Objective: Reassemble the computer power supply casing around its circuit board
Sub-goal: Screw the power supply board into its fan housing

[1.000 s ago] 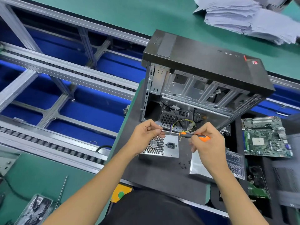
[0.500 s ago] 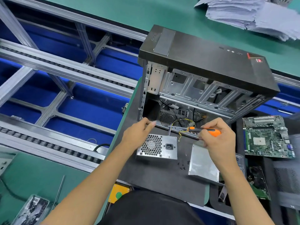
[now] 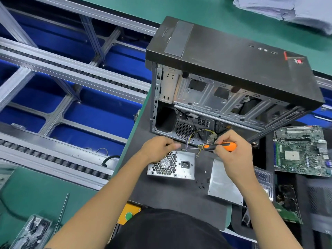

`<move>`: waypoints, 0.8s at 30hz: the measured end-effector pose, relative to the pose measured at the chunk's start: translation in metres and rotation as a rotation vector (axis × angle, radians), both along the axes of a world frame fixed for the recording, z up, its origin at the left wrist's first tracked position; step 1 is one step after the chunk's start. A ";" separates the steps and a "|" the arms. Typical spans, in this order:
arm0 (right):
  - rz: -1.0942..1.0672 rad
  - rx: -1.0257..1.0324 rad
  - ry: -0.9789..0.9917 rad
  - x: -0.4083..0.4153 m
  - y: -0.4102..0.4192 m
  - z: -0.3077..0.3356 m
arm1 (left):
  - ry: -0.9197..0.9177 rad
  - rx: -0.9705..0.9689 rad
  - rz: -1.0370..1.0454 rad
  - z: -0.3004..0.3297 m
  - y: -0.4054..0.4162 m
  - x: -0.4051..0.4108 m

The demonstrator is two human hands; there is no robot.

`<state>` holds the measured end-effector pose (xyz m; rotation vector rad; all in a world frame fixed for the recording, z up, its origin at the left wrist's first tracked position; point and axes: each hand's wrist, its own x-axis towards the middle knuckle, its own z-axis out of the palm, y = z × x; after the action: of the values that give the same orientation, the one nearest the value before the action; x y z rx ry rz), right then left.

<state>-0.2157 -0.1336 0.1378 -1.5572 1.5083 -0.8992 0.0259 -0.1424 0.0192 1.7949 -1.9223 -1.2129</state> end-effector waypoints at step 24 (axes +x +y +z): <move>0.146 0.024 0.114 0.011 -0.014 -0.015 | -0.180 -0.121 0.104 -0.008 0.005 -0.008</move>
<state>-0.2044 -0.1478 0.1225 -1.7011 1.4569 -0.7179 0.0175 -0.1377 0.0111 1.9703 -1.9219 -0.9090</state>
